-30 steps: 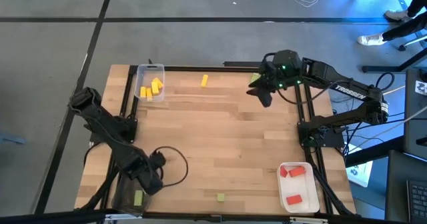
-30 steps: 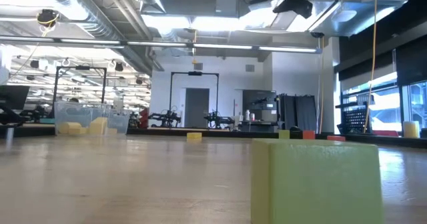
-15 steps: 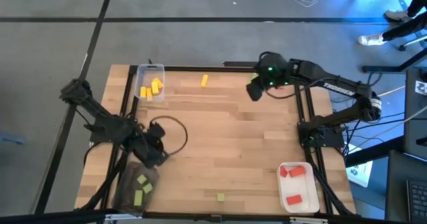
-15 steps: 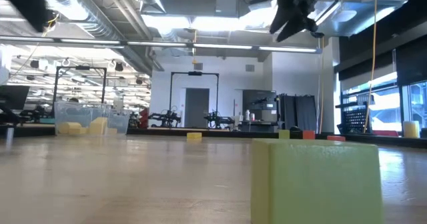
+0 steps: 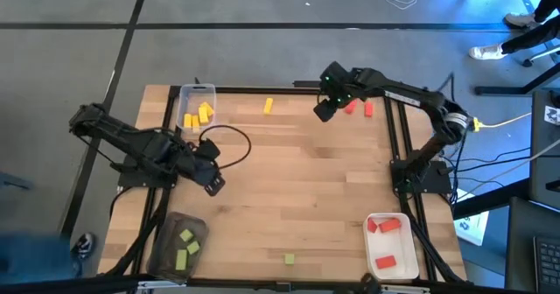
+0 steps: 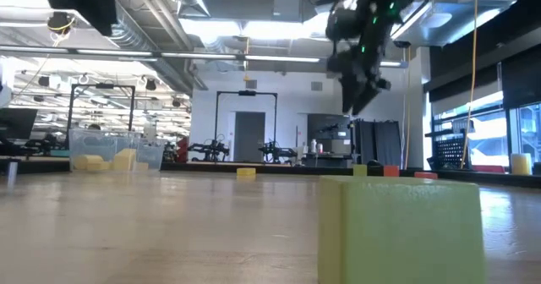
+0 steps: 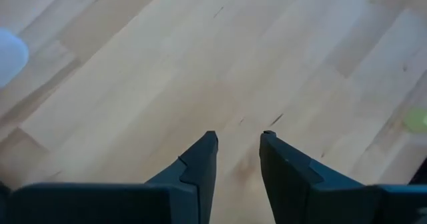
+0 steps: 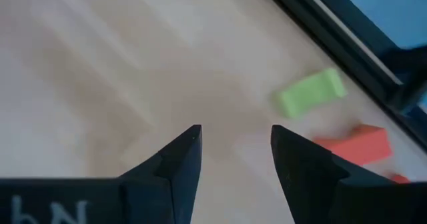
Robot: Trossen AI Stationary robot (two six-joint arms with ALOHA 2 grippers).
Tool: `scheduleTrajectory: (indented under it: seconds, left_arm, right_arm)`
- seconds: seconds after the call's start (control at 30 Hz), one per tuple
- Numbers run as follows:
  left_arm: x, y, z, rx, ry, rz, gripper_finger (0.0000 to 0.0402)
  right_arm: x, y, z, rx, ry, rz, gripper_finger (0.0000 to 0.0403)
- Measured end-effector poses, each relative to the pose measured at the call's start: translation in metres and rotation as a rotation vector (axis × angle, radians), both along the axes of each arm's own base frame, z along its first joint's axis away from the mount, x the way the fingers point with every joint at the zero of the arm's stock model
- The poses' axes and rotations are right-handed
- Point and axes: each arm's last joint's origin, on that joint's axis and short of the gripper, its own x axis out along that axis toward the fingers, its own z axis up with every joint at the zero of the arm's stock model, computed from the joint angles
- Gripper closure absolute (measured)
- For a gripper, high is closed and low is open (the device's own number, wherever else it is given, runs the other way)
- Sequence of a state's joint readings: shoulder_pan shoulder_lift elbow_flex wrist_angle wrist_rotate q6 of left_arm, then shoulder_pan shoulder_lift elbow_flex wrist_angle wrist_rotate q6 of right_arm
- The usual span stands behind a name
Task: Sort & place blocks by color
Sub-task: Put the green block into the black bin
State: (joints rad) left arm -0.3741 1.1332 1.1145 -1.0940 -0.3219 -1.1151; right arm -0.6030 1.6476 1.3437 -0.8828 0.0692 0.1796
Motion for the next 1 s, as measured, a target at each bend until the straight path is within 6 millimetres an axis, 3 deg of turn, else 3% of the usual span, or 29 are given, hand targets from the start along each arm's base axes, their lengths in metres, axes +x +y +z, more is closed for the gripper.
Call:
scheduleTrajectory:
  seconds: [0.23, 0.43, 0.8, 1.0]
  left_arm:
    - [0.006, 0.009, 0.001, -0.016, -0.004, -0.037, 0.0298]
    - [0.009, 0.017, 0.001, -0.020, -0.008, -0.012, 0.0298]
    - [0.010, 0.019, 0.001, -0.050, 0.003, -0.017, 0.0298]
    - [0.010, 0.019, 0.001, -0.050, 0.003, -0.017, 0.0298]
  right_arm:
    - [0.000, -0.034, -0.042, -0.017, 0.174, 0.004, 0.0224]
    - [0.002, -0.045, -0.068, 0.013, 0.255, 0.089, 0.0224]
    - [0.007, -0.052, -0.095, 0.037, 0.311, 0.164, 0.0224]
    - [0.007, -0.060, -0.099, 0.017, 0.305, 0.176, 0.0224]
